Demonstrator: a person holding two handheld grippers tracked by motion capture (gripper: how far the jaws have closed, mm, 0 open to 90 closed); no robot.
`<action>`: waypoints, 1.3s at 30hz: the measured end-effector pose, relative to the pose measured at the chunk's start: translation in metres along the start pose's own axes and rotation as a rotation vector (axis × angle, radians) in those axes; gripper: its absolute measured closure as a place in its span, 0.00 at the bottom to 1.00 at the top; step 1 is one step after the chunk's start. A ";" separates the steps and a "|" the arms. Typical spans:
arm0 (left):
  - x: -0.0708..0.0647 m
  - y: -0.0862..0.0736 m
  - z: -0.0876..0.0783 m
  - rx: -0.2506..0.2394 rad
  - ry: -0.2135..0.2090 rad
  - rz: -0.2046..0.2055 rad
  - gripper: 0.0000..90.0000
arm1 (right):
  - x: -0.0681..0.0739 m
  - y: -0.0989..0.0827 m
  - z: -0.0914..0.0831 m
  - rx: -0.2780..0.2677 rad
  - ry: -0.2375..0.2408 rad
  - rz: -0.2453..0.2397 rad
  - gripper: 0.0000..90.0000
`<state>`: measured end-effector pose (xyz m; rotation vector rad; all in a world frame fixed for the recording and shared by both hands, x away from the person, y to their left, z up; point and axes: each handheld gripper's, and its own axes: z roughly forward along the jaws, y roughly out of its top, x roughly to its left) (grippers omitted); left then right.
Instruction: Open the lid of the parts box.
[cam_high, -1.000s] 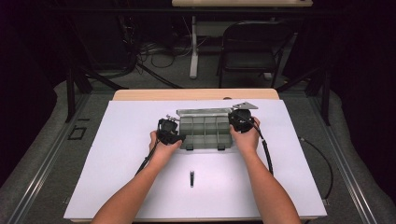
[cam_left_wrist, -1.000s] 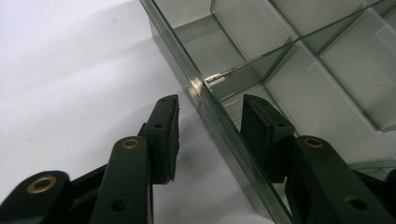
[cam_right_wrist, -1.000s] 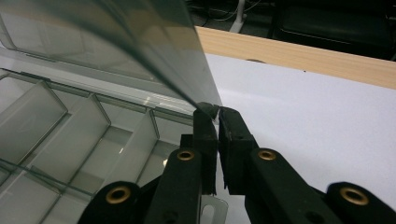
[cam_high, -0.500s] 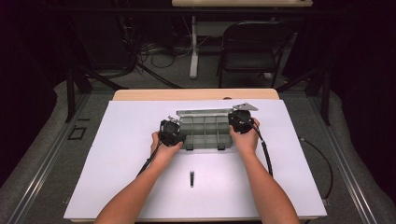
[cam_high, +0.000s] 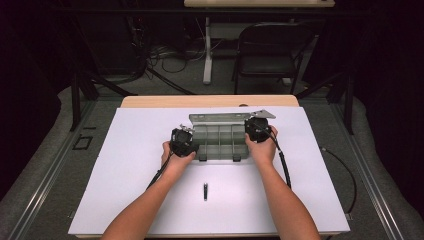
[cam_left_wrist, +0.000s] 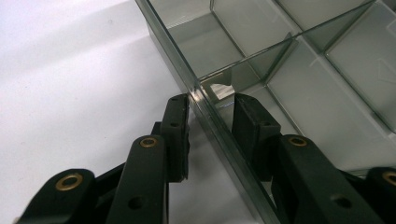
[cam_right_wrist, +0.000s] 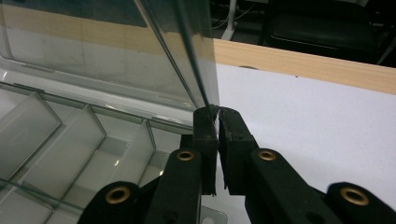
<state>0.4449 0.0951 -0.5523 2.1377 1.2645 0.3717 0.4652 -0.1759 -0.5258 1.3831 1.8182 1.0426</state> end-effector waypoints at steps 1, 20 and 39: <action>0.000 0.000 0.000 0.000 0.000 0.000 0.74 | 0.000 0.000 0.000 -0.002 -0.004 0.001 0.96; 0.000 0.000 0.000 -0.004 -0.003 -0.006 0.74 | -0.004 0.015 0.011 0.041 -0.002 0.087 0.97; 0.000 -0.001 0.000 -0.005 0.003 -0.013 0.75 | -0.008 0.030 0.024 0.108 -0.017 0.084 0.99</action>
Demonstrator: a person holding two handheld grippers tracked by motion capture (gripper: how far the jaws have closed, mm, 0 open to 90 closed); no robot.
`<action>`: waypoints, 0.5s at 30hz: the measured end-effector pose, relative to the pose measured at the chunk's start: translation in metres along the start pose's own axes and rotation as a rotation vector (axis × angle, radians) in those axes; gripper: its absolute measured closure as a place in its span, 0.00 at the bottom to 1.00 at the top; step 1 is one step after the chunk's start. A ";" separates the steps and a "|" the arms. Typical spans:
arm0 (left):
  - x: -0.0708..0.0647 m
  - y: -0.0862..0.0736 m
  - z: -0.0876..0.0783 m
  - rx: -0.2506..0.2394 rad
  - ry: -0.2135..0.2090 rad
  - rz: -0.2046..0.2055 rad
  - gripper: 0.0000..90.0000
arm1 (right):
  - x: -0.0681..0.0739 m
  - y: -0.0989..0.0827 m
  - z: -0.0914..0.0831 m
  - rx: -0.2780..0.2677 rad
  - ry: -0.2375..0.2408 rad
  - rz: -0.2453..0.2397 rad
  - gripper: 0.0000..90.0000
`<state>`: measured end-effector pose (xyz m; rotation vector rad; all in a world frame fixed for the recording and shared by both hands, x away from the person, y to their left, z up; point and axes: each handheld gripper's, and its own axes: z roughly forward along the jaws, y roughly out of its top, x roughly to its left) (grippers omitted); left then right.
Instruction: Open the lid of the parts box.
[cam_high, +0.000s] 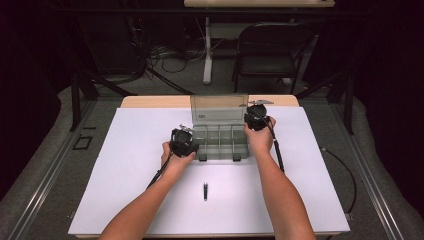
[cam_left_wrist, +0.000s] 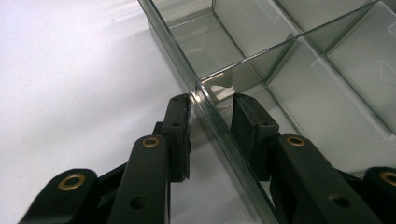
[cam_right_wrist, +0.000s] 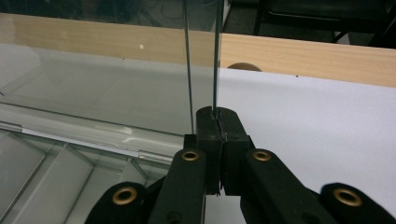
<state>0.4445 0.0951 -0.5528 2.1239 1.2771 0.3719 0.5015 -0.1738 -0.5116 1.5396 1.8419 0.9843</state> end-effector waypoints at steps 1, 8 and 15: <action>0.000 0.000 0.000 0.000 0.000 0.000 0.75 | 0.000 0.002 0.001 0.005 -0.003 0.002 0.99; 0.000 0.000 0.000 0.000 0.002 -0.001 0.75 | -0.001 0.010 0.009 0.044 -0.003 0.019 0.99; 0.000 0.000 0.000 -0.001 0.002 -0.001 0.75 | -0.001 0.009 0.015 0.033 -0.014 0.036 0.99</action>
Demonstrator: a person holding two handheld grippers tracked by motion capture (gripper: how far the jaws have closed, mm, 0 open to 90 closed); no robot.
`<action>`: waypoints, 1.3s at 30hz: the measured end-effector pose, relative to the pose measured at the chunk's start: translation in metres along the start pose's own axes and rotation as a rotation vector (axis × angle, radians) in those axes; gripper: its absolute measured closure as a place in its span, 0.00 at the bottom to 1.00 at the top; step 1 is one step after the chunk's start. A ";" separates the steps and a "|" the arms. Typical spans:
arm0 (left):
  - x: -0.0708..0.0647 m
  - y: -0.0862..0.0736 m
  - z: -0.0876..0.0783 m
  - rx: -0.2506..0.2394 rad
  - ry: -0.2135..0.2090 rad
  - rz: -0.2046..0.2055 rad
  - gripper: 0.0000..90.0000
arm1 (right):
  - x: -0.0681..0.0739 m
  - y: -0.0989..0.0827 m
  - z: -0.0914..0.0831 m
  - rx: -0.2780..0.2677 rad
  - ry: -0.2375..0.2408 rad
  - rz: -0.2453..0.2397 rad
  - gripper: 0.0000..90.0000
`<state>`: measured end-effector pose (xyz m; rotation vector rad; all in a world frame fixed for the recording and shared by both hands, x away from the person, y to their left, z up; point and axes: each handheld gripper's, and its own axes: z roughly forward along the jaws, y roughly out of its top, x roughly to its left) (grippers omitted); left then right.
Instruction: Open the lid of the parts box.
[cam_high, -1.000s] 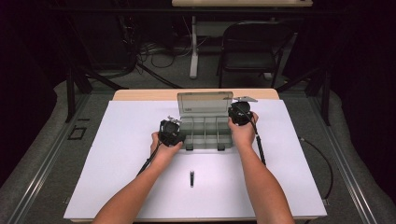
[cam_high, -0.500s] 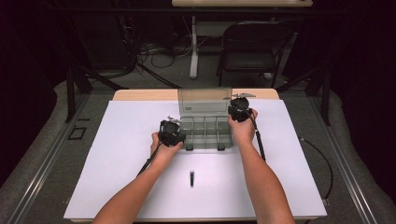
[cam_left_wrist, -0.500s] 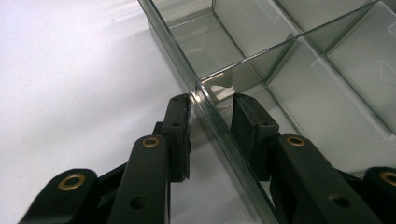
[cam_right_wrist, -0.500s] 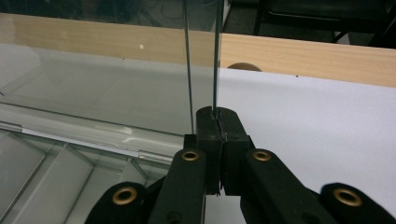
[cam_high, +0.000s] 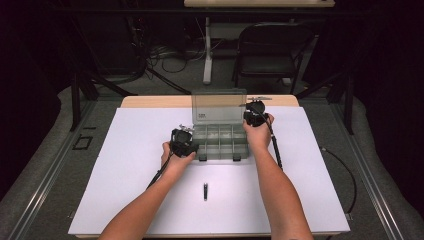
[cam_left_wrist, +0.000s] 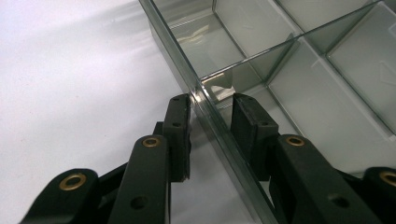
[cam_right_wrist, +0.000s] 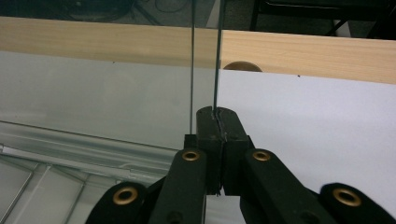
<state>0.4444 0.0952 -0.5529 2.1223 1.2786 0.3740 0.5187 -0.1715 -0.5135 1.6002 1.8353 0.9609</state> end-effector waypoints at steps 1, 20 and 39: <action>0.000 0.000 0.000 0.000 0.000 0.000 0.75 | 0.000 0.000 0.000 0.000 0.000 0.000 0.99; -0.001 -0.001 0.000 -0.006 0.008 -0.010 0.76 | -0.004 -0.002 0.010 -0.009 0.016 0.035 1.00; -0.001 -0.001 0.000 -0.007 0.009 -0.014 0.76 | -0.007 -0.005 0.020 0.003 0.026 0.057 1.00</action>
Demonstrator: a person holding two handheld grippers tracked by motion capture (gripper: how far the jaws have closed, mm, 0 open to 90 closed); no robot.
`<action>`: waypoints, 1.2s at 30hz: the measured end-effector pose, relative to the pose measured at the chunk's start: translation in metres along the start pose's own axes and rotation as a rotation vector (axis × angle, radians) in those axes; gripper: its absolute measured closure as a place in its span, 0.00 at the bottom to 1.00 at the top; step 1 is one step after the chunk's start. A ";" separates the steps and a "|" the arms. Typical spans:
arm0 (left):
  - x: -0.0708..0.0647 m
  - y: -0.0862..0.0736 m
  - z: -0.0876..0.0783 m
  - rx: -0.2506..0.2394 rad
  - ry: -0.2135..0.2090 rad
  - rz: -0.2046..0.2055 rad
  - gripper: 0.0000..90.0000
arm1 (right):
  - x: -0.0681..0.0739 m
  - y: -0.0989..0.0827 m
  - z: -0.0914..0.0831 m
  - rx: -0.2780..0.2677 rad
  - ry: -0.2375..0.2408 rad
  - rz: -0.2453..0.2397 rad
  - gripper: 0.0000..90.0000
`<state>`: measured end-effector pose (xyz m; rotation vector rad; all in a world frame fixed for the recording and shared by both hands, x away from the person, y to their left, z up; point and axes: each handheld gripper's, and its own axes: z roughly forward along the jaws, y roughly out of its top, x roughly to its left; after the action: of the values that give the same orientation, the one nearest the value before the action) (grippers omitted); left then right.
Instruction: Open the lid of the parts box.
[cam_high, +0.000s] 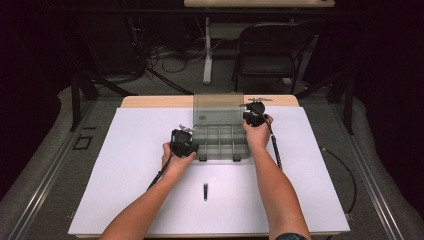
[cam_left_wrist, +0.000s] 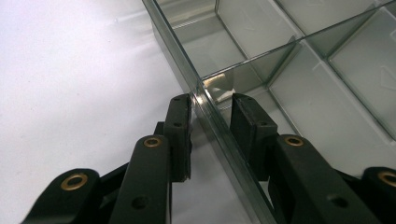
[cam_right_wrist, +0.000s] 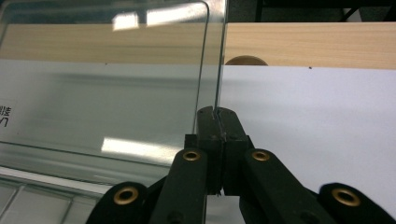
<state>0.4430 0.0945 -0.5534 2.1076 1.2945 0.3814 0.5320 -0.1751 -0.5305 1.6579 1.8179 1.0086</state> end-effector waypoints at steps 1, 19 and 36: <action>0.000 0.000 0.000 -0.003 0.001 -0.001 0.76 | 0.000 -0.001 0.001 0.003 -0.002 -0.004 1.00; -0.001 -0.002 0.000 -0.015 0.003 -0.017 0.76 | 0.000 -0.007 0.009 0.030 -0.018 -0.009 1.00; -0.004 -0.006 0.000 -0.042 -0.002 -0.021 0.69 | 0.003 -0.018 -0.050 -0.069 0.009 -0.110 0.72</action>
<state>0.4372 0.0924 -0.5571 2.0572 1.2955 0.3946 0.4819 -0.1817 -0.5138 1.4988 1.8377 1.0209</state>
